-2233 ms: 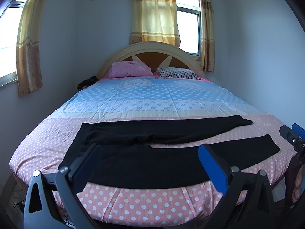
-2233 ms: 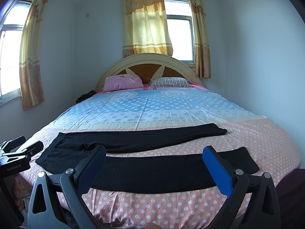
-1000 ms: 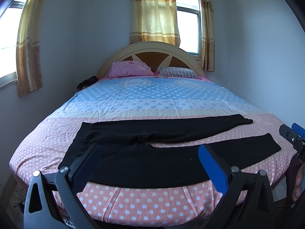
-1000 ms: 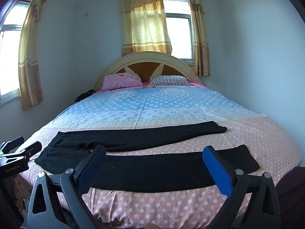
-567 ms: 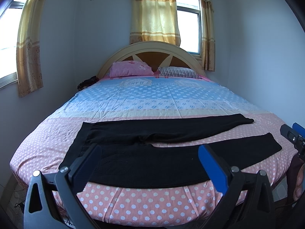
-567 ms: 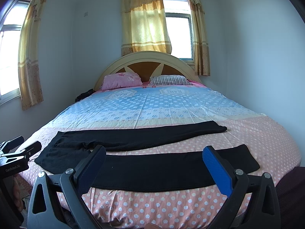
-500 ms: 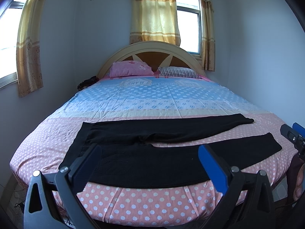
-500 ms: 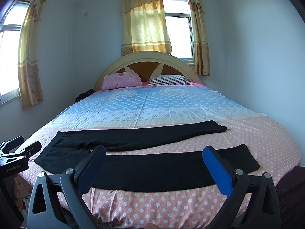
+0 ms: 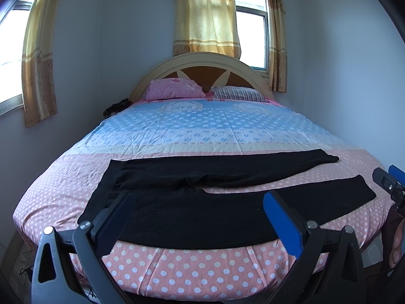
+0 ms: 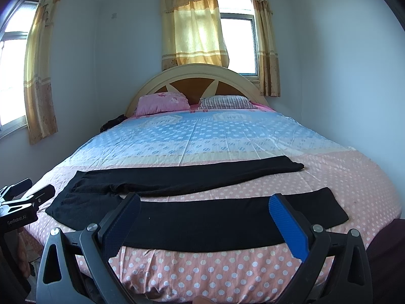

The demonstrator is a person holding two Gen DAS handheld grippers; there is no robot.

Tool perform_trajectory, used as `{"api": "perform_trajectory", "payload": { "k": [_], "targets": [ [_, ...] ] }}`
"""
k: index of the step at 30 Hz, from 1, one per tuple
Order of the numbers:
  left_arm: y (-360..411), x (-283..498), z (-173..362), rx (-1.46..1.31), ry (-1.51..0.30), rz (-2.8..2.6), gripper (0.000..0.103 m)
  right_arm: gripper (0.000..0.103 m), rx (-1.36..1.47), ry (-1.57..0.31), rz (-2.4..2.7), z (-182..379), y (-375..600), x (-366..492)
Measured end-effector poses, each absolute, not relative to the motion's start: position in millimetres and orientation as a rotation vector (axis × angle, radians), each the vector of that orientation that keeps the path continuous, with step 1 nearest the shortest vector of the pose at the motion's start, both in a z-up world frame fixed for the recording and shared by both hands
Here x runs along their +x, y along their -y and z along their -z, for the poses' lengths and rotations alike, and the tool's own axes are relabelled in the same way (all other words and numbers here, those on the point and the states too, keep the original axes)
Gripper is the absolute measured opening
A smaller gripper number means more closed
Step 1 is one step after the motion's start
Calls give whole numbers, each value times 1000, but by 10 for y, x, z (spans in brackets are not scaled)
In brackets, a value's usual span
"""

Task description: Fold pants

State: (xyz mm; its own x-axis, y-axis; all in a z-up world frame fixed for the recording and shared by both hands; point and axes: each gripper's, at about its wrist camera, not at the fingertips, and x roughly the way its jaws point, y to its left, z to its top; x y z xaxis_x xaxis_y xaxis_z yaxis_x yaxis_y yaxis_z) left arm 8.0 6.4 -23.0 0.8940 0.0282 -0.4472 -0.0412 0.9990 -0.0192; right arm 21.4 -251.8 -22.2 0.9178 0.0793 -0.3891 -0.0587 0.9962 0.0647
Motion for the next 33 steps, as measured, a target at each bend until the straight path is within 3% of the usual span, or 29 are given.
{"api": "perform_trajectory", "payload": {
  "k": [8,15,17,19,22,33],
  "targets": [
    [-363,476,345,-11,-504,-72,103,102,52,-461,-116,444,2561,406],
    [-1457,1378,559,-4,-589,-279,103,101,52,-536,-94,660,2812,758],
    [-1782,1630,674,19,-632,-350,103,96,55,-562,-91,722,2910,894],
    [-2067,1847,792,15,-684,-374,102,76,32,-601,-97,785,2978,1057],
    [-2306,2086,927,26,-732,-397,93,60,16,-672,-114,882,3099,1334],
    [-2621,2966,1294,1,-839,-233,74,60,-23,-724,-64,902,3396,1973]
  ]
}}
